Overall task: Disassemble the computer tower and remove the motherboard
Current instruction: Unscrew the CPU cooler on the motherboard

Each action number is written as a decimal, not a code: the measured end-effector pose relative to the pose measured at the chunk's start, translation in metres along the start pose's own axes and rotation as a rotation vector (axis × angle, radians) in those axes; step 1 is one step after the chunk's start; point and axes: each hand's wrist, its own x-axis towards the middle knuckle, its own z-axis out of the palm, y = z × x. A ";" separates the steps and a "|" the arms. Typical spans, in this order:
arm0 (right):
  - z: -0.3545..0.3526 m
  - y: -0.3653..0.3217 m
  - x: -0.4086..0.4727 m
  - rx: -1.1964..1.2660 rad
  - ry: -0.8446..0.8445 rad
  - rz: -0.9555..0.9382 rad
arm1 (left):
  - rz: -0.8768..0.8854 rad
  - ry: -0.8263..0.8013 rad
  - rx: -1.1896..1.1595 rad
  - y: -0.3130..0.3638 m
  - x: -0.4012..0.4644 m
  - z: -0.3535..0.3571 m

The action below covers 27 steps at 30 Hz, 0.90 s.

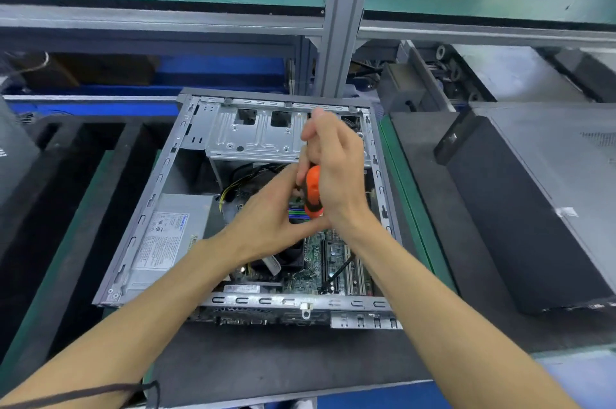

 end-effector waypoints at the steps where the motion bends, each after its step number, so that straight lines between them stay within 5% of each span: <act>1: -0.002 -0.001 0.003 0.067 -0.038 0.032 | -0.017 -0.037 -0.102 -0.001 -0.002 -0.002; 8: -0.012 -0.006 0.009 0.176 -0.074 0.046 | 0.057 0.115 -0.022 0.003 0.005 -0.004; 12: -0.003 -0.005 0.001 -0.021 -0.004 -0.070 | 0.063 0.201 0.086 0.010 0.013 0.000; 18: -0.008 -0.007 0.014 0.024 -0.235 0.082 | -0.017 -0.071 -0.131 0.002 0.007 0.001; 27: 0.008 0.009 -0.010 -0.124 0.085 -0.045 | -0.026 0.270 0.123 0.003 0.011 0.006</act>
